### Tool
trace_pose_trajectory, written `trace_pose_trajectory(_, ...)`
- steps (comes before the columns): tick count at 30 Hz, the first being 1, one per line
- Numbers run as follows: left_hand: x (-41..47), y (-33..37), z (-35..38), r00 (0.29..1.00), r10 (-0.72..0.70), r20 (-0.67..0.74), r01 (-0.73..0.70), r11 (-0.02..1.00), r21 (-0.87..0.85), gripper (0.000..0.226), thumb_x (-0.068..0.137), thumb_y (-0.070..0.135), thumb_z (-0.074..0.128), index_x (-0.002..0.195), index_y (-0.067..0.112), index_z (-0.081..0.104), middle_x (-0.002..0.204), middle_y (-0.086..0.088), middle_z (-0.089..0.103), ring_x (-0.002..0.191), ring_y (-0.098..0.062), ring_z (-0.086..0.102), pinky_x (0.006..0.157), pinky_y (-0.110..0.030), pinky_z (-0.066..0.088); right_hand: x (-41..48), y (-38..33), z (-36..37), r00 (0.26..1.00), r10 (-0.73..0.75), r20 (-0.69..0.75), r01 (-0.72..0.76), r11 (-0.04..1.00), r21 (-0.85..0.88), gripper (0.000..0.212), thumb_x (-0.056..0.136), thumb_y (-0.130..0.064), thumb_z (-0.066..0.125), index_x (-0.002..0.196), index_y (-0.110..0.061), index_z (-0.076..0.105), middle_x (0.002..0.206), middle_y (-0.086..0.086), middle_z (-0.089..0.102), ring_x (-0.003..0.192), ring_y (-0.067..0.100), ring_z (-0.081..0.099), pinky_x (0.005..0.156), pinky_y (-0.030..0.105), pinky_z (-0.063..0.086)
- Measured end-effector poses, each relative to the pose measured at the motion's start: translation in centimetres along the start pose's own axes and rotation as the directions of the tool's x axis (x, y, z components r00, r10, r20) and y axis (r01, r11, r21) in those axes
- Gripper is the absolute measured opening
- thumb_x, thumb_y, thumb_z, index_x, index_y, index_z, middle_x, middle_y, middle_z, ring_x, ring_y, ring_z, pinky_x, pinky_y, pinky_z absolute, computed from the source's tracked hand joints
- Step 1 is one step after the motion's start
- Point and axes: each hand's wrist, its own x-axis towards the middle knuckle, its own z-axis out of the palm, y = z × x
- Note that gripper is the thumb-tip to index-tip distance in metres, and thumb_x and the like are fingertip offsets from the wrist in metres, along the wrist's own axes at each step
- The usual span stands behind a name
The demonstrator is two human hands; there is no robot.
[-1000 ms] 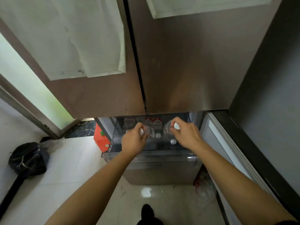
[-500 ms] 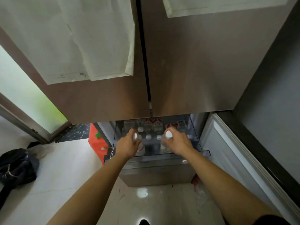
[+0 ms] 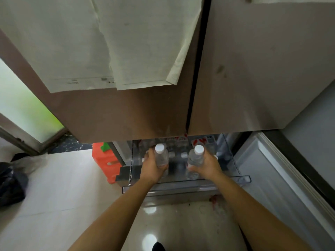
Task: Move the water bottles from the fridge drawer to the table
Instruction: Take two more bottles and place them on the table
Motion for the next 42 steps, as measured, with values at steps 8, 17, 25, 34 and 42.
trace_pose_trajectory(8, -3.0, 1.8, -2.2, 0.975, 0.07, -0.209, -0.101, 0.985, -0.139, 0.068, 0.077, 0.021, 0.08, 0.13, 0.029, 0.039, 0.124, -0.001, 0.06, 0.11, -0.02, 0.06, 0.09, -0.031, 0.048, -1.9, -0.2, -1.2, 0.929, -0.37, -0.021, 0.368, 0.927, -0.067, 0.067, 0.08, -0.023, 0.082, 0.136, -0.031, 0.046, 0.135, 0.001, 0.058, 0.121, 0.023, 0.056, 0.095, 0.032, 0.049)
trace_pose_trajectory(17, -14.3, 5.8, -6.0, 0.76, -0.076, -0.645, -0.075, 0.976, -0.203, 0.07, 0.081, 0.032, 0.079, 0.135, 0.033, 0.034, 0.128, 0.014, 0.052, 0.117, -0.008, 0.052, 0.103, -0.03, 0.046, -5.8, -3.7, 0.8, 0.707, -0.701, -0.099, 0.708, 0.7, 0.096, 0.076, 0.08, -0.019, 0.082, 0.144, -0.023, 0.04, 0.144, 0.006, 0.05, 0.133, 0.024, 0.046, 0.106, 0.034, 0.04)
trace_pose_trajectory(25, -30.9, 0.9, -11.9, 0.443, -0.204, -0.873, 0.207, 0.971, -0.121, 0.072, 0.082, 0.037, 0.076, 0.139, 0.033, 0.033, 0.13, 0.011, 0.054, 0.114, -0.018, 0.056, 0.095, -0.038, 0.05, -17.2, -10.9, 8.3, 0.335, -0.936, -0.106, 0.917, 0.299, 0.264, 0.07, 0.084, -0.016, 0.078, 0.141, -0.028, 0.038, 0.14, 0.008, 0.052, 0.127, 0.028, 0.051, 0.102, 0.037, 0.043)
trace_pose_trajectory(34, -54.9, -7.5, -17.9, 0.054, -0.326, -0.944, 0.353, 0.89, -0.287, 0.078, 0.08, 0.033, 0.079, 0.142, 0.032, 0.032, 0.133, 0.007, 0.053, 0.122, -0.02, 0.052, 0.1, -0.044, 0.047, -38.0, -16.9, 20.7, 0.065, -0.995, 0.082, 0.853, 0.098, 0.513, 0.072, 0.088, -0.023, 0.075, 0.145, -0.036, 0.033, 0.141, -0.003, 0.05, 0.125, 0.011, 0.047, 0.1, 0.017, 0.038)
trace_pose_trajectory(42, -77.3, -17.1, -22.2, -0.22, -0.389, -0.895, 0.379, 0.811, -0.446, 0.086, 0.079, 0.031, 0.08, 0.147, 0.035, 0.027, 0.137, 0.002, 0.052, 0.122, -0.022, 0.053, 0.099, -0.045, 0.048, -58.9, -19.7, 35.4, -0.167, -0.956, 0.242, 0.796, 0.015, 0.606, 0.082, 0.09, -0.03, 0.073, 0.144, -0.057, 0.017, 0.135, -0.029, 0.035, 0.121, -0.029, 0.026, 0.093, -0.006, 0.024)
